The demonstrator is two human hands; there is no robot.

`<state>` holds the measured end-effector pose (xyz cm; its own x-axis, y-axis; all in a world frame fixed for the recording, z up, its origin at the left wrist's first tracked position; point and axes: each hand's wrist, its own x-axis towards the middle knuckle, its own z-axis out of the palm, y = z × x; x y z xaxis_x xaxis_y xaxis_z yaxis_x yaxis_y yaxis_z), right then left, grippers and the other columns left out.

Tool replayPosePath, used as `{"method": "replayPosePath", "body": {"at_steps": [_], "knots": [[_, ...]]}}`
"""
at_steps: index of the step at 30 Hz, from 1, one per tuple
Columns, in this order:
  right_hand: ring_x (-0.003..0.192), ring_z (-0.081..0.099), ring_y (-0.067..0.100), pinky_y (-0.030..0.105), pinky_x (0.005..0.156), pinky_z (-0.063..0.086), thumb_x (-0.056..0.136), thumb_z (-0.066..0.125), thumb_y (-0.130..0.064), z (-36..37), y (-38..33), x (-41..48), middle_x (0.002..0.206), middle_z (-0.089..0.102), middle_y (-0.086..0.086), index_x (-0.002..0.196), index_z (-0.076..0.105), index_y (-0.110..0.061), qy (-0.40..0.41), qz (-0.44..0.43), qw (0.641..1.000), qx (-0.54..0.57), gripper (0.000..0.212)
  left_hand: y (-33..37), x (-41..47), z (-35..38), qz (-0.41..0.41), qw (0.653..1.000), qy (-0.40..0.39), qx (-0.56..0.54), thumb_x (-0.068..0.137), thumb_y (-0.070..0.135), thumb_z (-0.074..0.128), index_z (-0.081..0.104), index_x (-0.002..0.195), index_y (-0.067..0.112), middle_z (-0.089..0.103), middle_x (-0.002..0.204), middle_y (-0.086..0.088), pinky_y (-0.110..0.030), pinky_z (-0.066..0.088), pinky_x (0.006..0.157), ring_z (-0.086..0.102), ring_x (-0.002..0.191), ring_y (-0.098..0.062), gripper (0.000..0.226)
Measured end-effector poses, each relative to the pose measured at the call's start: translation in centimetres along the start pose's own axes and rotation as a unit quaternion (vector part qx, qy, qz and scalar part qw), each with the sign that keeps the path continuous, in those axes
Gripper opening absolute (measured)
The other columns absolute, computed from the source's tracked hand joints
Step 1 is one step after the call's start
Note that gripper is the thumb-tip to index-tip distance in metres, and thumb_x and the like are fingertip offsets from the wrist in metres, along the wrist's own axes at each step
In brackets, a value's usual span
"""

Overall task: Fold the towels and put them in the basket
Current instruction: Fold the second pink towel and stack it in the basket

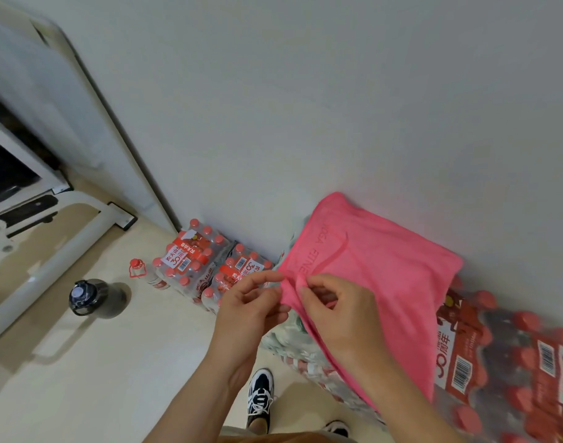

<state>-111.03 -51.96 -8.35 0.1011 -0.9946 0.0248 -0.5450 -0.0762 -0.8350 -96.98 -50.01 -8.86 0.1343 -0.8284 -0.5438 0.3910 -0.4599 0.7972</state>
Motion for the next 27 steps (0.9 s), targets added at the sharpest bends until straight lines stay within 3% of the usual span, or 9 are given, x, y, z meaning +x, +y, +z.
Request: {"method": "replayPosePath", "body": {"at_steps": [3,6,9,12,17,27], "knots": [[0.057,0.051,0.012,0.035,0.053,0.045,0.088,0.066,-0.019,-0.2,0.0,-0.2,0.063,0.058,-0.007,0.079,0.069,-0.019,-0.003,-0.090,0.992,-0.084,0.010,0.4,-0.1,0.5,0.004,0.999,-0.002,-0.052,0.090,-0.003,0.057,0.073,0.094,0.010,0.064,0.073,-0.015,-0.027,0.056,0.066,0.060,0.061,-0.018,0.021],[0.060,0.049,0.010,0.032,0.055,0.043,0.086,0.062,-0.017,-0.3,-0.1,-0.5,0.068,0.057,-0.008,0.088,0.071,-0.019,-0.004,-0.119,0.985,-0.123,0.009,0.9,-0.1,0.9,0.012,0.998,-0.017,-0.065,0.089,-0.003,0.057,0.074,0.093,0.006,0.066,0.076,-0.017,-0.026,0.056,0.066,0.063,0.065,-0.019,0.020],[0.060,0.049,0.009,0.032,0.055,0.044,0.086,0.061,-0.017,-0.6,-0.2,-0.4,0.069,0.059,-0.008,0.090,0.072,-0.018,0.000,-0.119,0.985,-0.122,0.012,1.1,-0.1,1.0,0.011,0.997,-0.045,-0.065,0.086,-0.013,0.054,0.075,0.092,0.004,0.068,0.078,-0.016,-0.025,0.056,0.069,0.065,0.070,-0.018,0.027],[0.057,0.048,0.010,0.036,0.053,0.044,0.087,0.062,-0.017,-1.0,-0.1,-0.1,0.067,0.058,-0.006,0.086,0.071,-0.016,0.001,-0.118,0.987,-0.109,0.010,1.3,-0.3,0.9,0.053,0.996,-0.064,0.010,0.079,-0.015,0.062,0.074,0.098,0.005,0.072,0.085,-0.013,-0.021,0.054,0.075,0.069,0.079,-0.018,0.030],[0.056,0.046,0.011,0.038,0.052,0.042,0.086,0.060,-0.016,-1.3,-0.1,0.0,0.064,0.056,-0.005,0.079,0.068,-0.015,0.002,-0.118,0.987,-0.108,0.011,1.8,-0.2,1.6,0.109,0.989,-0.040,0.096,0.075,-0.004,0.074,0.075,0.092,0.009,0.074,0.077,-0.007,-0.014,0.052,0.068,0.068,0.071,-0.010,0.022],[0.055,0.040,0.010,0.033,0.050,0.037,0.087,0.054,-0.020,-1.4,-0.5,0.0,0.060,0.049,-0.007,0.072,0.062,-0.014,0.014,-0.125,0.982,-0.138,0.018,1.7,0.1,1.8,0.142,0.980,-0.033,0.138,0.076,0.000,0.075,0.075,0.090,0.012,0.074,0.076,-0.006,-0.016,0.051,0.062,0.066,0.067,-0.010,0.018]]}}
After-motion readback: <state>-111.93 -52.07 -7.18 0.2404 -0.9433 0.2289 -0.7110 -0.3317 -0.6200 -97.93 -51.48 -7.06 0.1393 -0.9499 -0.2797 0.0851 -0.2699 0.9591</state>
